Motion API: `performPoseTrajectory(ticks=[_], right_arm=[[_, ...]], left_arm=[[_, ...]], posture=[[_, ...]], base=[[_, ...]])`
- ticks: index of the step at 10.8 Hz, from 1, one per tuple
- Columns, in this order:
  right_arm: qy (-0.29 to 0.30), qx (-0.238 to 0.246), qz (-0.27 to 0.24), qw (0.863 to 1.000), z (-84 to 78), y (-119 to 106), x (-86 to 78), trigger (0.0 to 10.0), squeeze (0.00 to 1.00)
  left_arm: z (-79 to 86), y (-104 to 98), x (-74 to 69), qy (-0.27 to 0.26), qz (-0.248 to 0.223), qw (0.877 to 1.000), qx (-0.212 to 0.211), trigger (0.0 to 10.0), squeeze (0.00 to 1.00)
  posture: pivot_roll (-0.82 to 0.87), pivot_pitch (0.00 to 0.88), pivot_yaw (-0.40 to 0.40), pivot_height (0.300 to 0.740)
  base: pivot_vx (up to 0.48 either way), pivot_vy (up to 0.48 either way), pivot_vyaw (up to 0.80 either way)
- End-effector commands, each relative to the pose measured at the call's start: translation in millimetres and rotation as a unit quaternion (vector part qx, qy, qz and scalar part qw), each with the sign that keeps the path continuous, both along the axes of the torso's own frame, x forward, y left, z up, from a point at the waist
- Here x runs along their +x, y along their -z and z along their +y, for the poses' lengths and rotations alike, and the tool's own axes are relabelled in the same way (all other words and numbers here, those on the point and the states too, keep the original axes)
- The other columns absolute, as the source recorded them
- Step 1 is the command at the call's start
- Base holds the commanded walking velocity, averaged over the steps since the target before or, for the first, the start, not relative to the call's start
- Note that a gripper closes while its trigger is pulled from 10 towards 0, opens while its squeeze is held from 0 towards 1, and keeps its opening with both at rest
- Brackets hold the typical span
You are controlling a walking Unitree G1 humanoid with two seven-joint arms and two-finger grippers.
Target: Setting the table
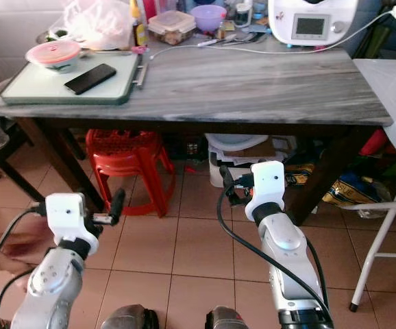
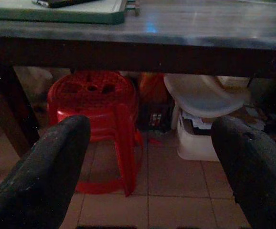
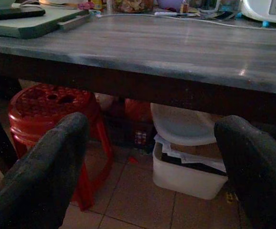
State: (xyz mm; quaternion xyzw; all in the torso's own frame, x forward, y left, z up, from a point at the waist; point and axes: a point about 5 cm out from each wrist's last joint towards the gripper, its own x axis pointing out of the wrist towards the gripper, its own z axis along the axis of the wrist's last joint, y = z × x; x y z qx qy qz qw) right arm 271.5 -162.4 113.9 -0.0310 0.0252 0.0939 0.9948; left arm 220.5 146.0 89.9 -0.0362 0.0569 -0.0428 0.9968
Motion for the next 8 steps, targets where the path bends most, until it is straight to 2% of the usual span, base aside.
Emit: performPoseTrajectory(ticks=[1, 2, 4, 8], right_arm=[[0.004, 0.002, -0.004, 1.000, -2.1, -2.0, -0.3, 10.0, 0.00], [0.009, 0.006, -0.004, 1.000, -3.0, -1.8, -1.4, 10.0, 0.00], [0.016, 0.005, -0.004, 1.000, -6.0, -1.6, -2.4, 10.0, 0.00], [0.029, 0.002, -0.007, 1.000, -8.4, -2.1, -1.2, 10.0, 0.00]], left_arm=[[1.2, 1.1, -1.0, -0.003, 0.005, 1.000, 0.009, 10.0, 0.00], [3.1, 1.1, -0.7, -0.005, 0.006, 1.000, 0.010, 10.0, 0.00], [5.6, 0.8, -0.6, -0.006, 0.006, 1.000, 0.013, 10.0, 0.00], [7.2, 1.4, -1.5, -0.006, 0.011, 1.000, 0.016, 10.0, 0.00]], posture=[[0.01, 0.065, 0.033, 0.740], [0.01, 0.068, 0.033, 0.740], [0.01, 0.075, 0.034, 0.740], [0.02, 0.078, 0.043, 0.740]], base=[[0.000, 0.000, 0.00], [0.000, 0.000, 0.00], [-0.259, 0.000, 0.00], [-0.428, 0.000, 0.00]])
